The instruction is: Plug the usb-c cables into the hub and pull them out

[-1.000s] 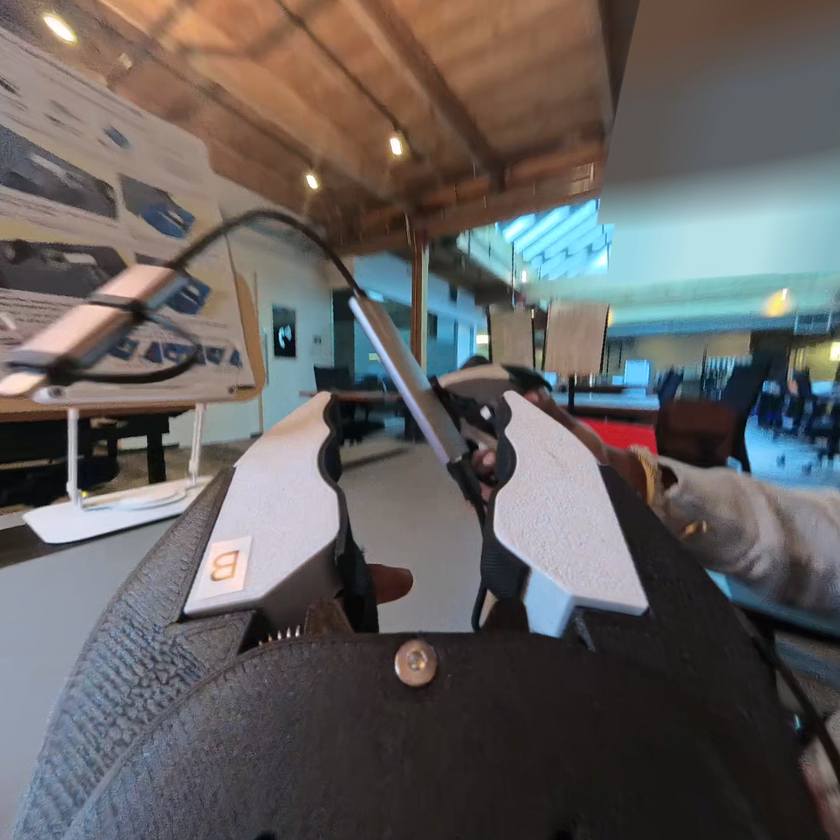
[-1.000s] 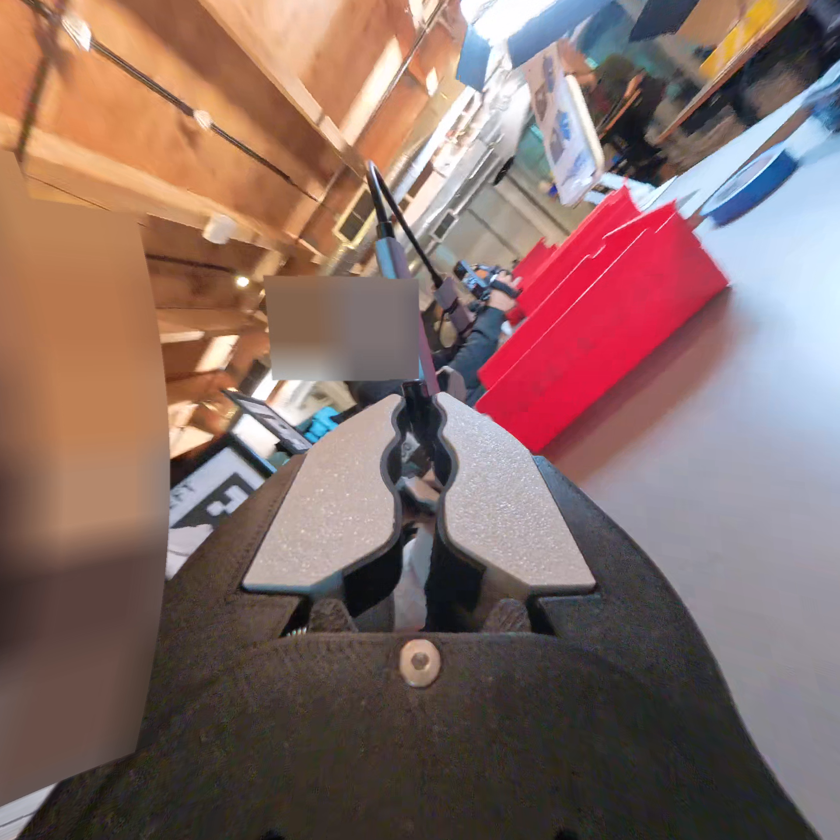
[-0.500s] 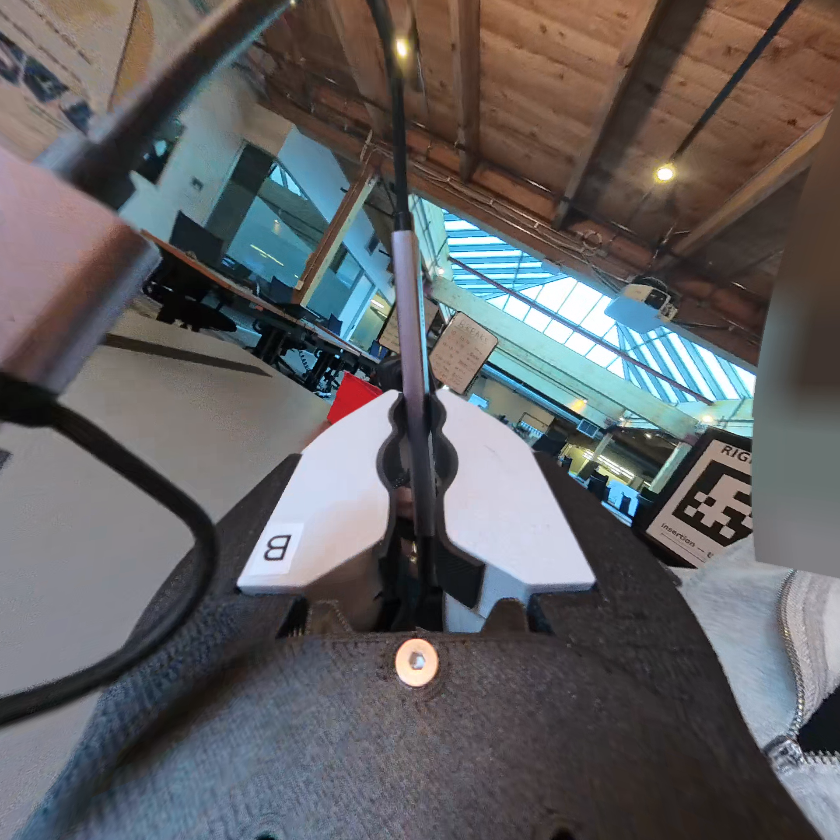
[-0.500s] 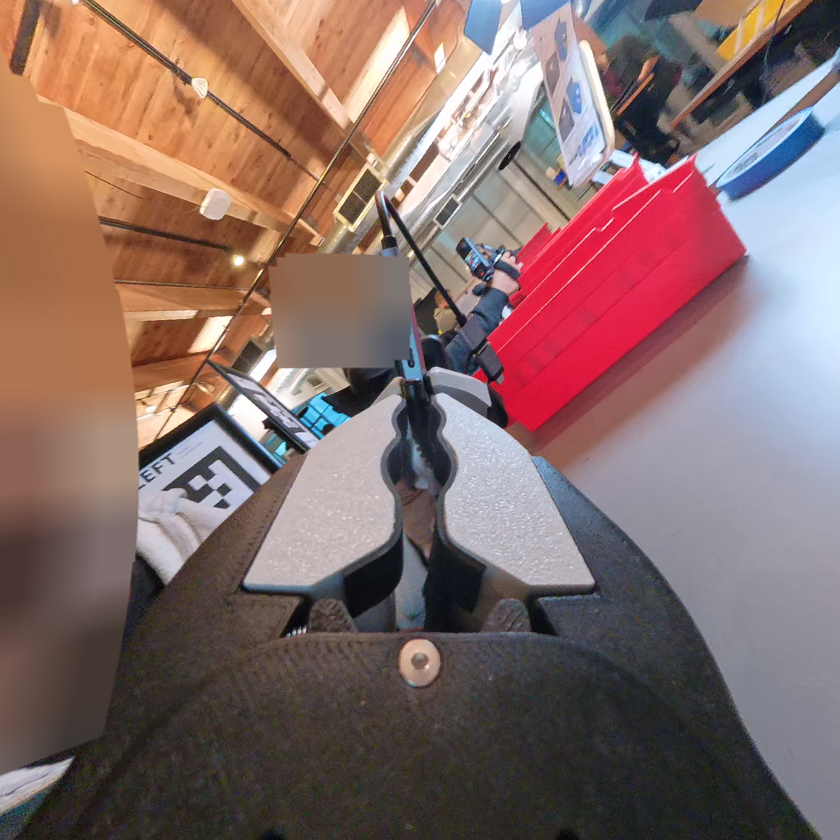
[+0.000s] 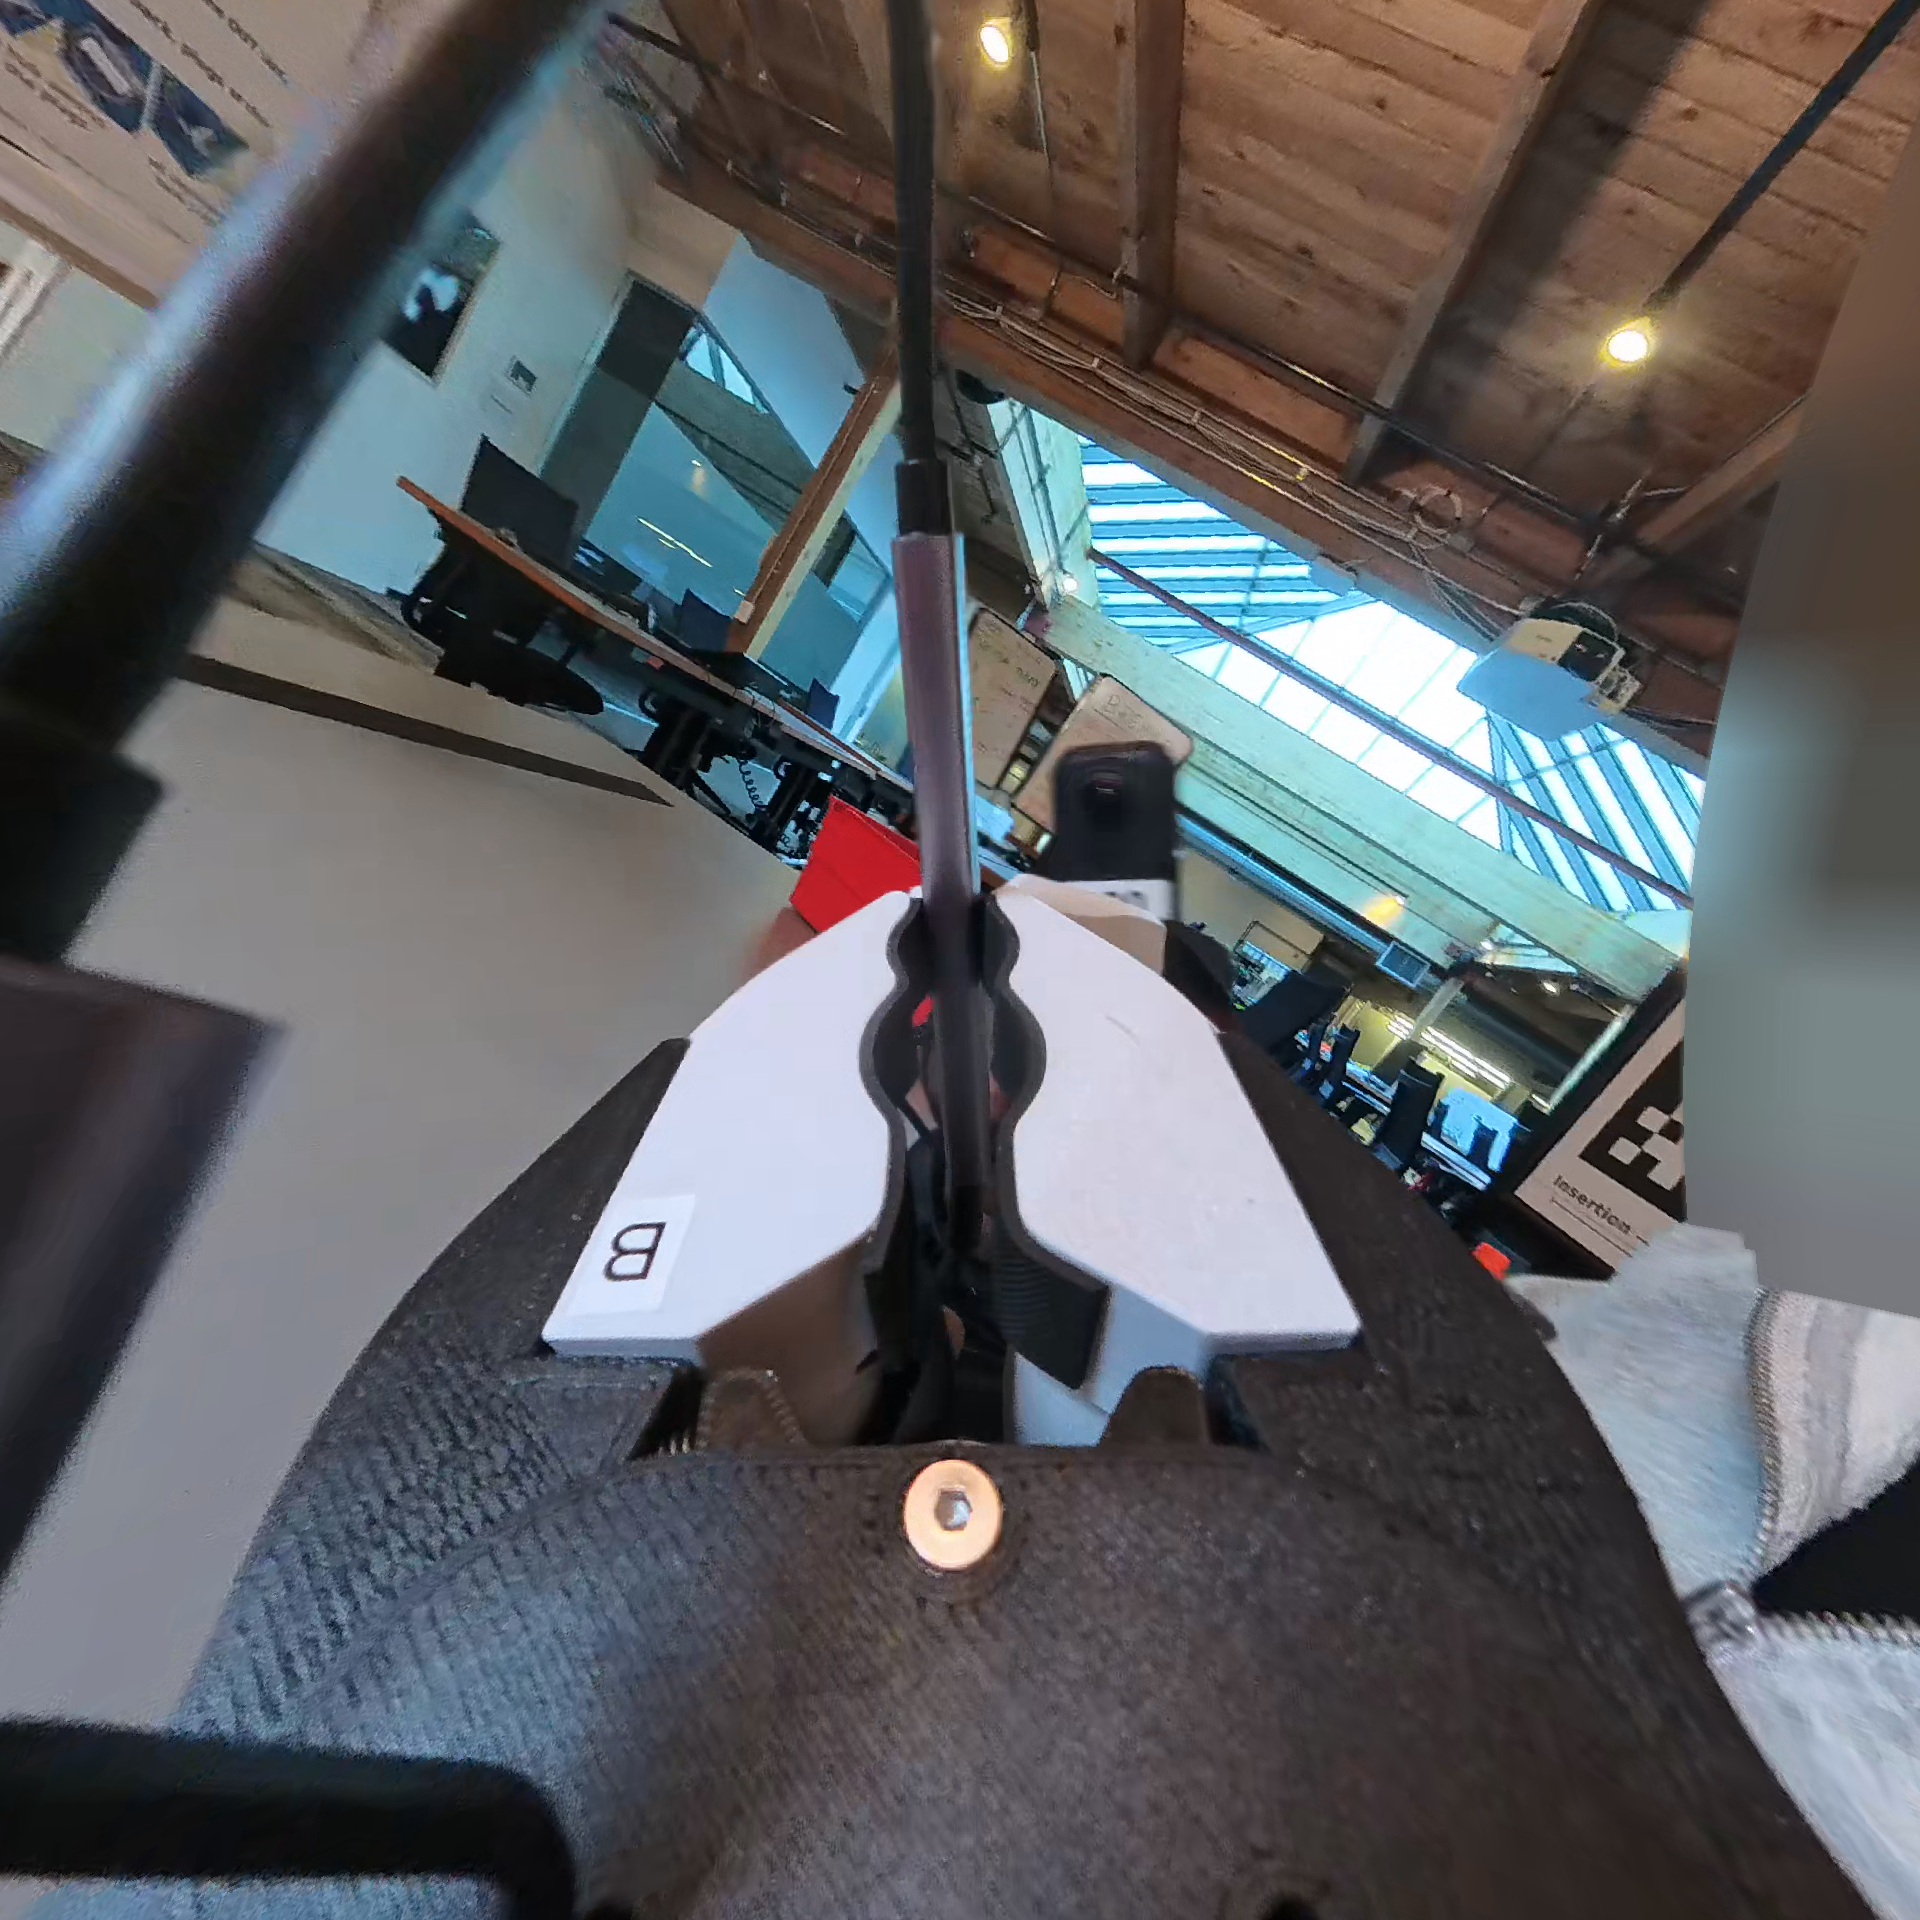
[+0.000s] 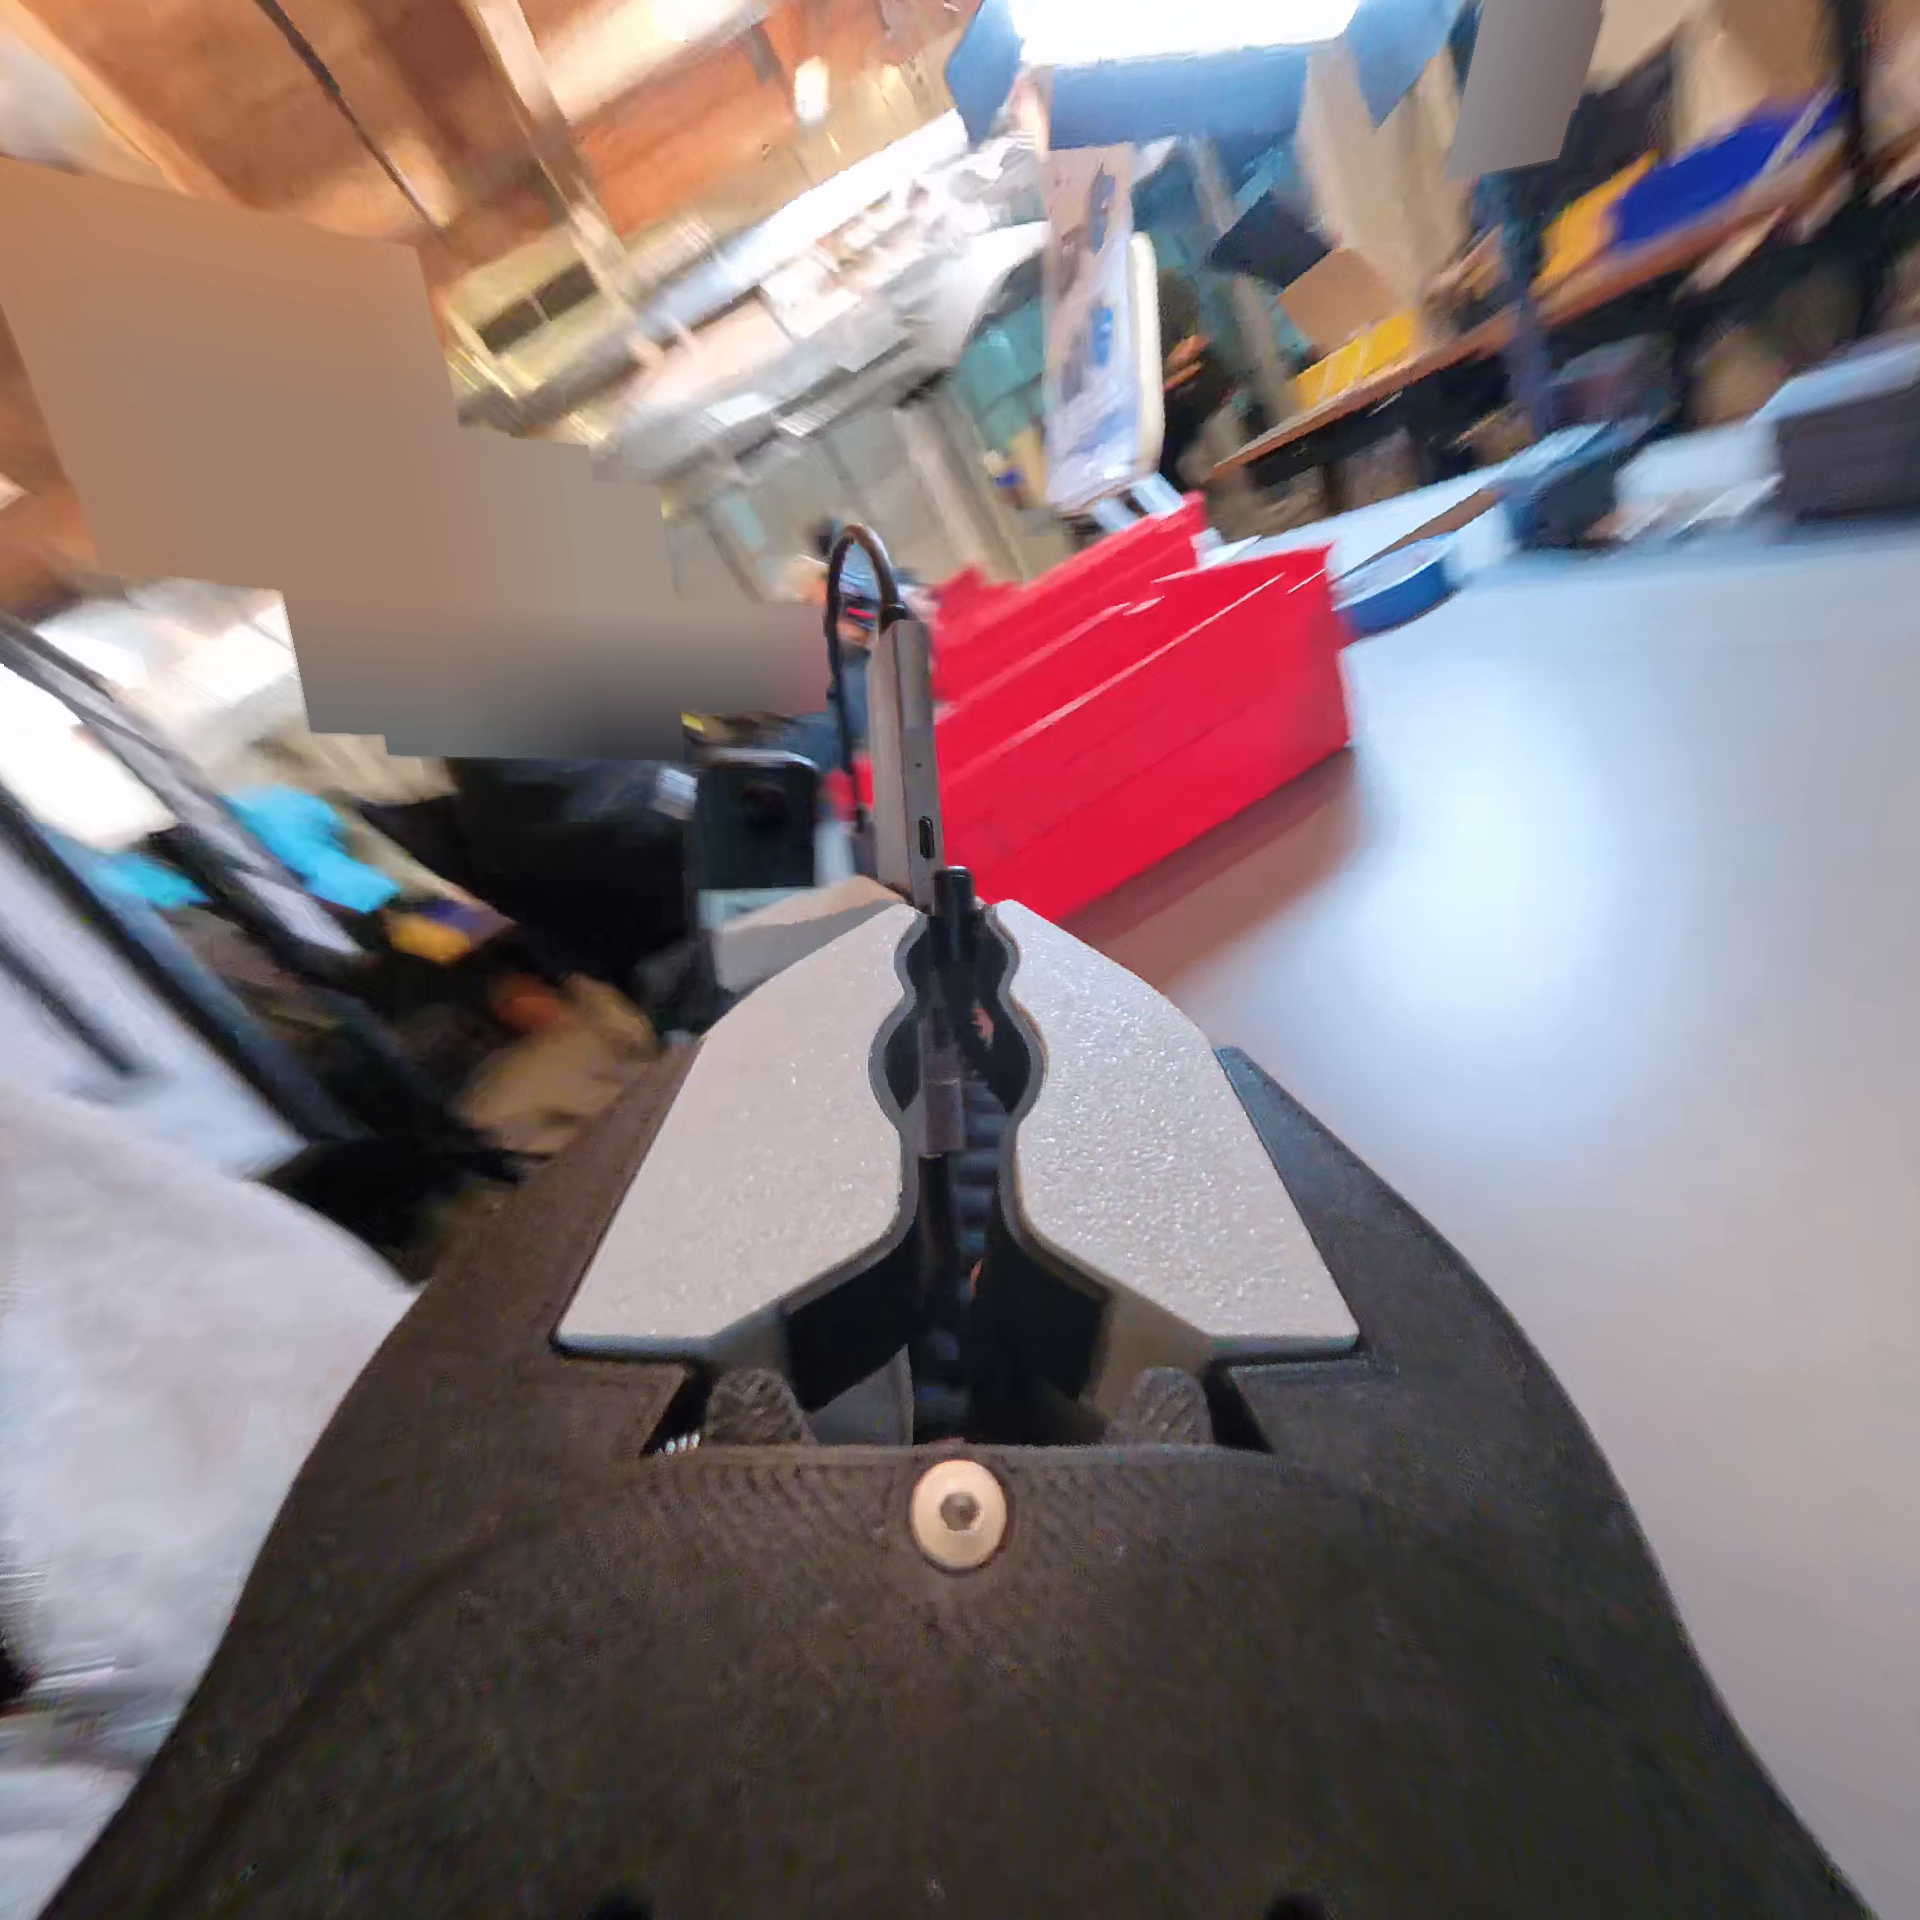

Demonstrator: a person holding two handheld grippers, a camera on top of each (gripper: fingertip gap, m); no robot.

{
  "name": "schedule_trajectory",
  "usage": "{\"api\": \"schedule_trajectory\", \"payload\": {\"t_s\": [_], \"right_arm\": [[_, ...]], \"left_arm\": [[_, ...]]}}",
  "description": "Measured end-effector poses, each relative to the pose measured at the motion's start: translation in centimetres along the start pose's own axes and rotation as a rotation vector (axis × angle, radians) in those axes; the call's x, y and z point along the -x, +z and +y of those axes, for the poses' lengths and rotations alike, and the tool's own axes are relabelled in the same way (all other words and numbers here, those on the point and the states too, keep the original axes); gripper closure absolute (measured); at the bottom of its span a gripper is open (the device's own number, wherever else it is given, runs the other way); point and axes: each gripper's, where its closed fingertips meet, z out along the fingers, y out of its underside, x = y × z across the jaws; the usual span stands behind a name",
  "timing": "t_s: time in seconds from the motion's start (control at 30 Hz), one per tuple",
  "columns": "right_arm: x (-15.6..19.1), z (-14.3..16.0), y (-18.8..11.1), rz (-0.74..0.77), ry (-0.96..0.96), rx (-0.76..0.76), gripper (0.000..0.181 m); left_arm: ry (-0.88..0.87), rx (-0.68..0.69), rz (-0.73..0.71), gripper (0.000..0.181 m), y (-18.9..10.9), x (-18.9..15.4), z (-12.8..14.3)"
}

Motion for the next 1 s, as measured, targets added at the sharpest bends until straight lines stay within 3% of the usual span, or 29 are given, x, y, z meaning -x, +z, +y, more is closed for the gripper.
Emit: {"api": "schedule_trajectory", "payload": {"t_s": [0.07,0.1,0.13,0.17,0.23,0.33,0.43,0.67,0.87,1.0], "right_arm": [[-0.7,-0.3,0.1,0.223,-0.469,0.035,0.176],[-1.0,-1.5,-0.3,0.369,-0.658,0.0,0.181],[-0.8,-2.6,-0.9,0.422,-0.803,-0.024,0.181],[-0.4,-2.8,-1.1,0.397,-0.815,-0.005,0.181],[0.8,-2.5,-1.3,0.251,-0.64,0.017,0.179],[-0.4,-0.7,-0.9,0.289,-0.675,0.173,0.149],[-0.7,-0.3,-0.3,0.351,-0.786,0.17,0.161],[-1.5,0.6,0.0,0.413,-0.849,0.238,0.165],[-1.9,1.0,-0.7,0.513,-1.046,0.274,0.174],[-1.8,0.4,-1.4,0.696,-1.405,0.233,0.175]], "left_arm": [[-0.009,-0.017,-0.051,0.172,-0.3,0.8,0.0],[0.003,-0.018,-0.072,0.172,-0.3,0.8,0.1],[0.016,-0.044,-0.066,0.172,-0.5,0.6,-0.2],[-0.004,-0.067,-0.078,0.172,-0.9,0.9,-0.5],[-0.053,-0.097,-0.077,0.172,-1.1,1.4,-1.0],[-0.035,-0.074,-0.061,0.172,-0.8,1.1,-0.7],[-0.049,-0.076,-0.064,0.171,-0.9,1.3,-0.7],[-0.023,-0.039,-0.079,0.172,-0.6,1.3,-0.2],[-0.005,0.055,-0.102,0.169,-0.1,1.4,1.0],[0.037,0.107,-0.152,0.169,0.3,1.7,1.8]]}}
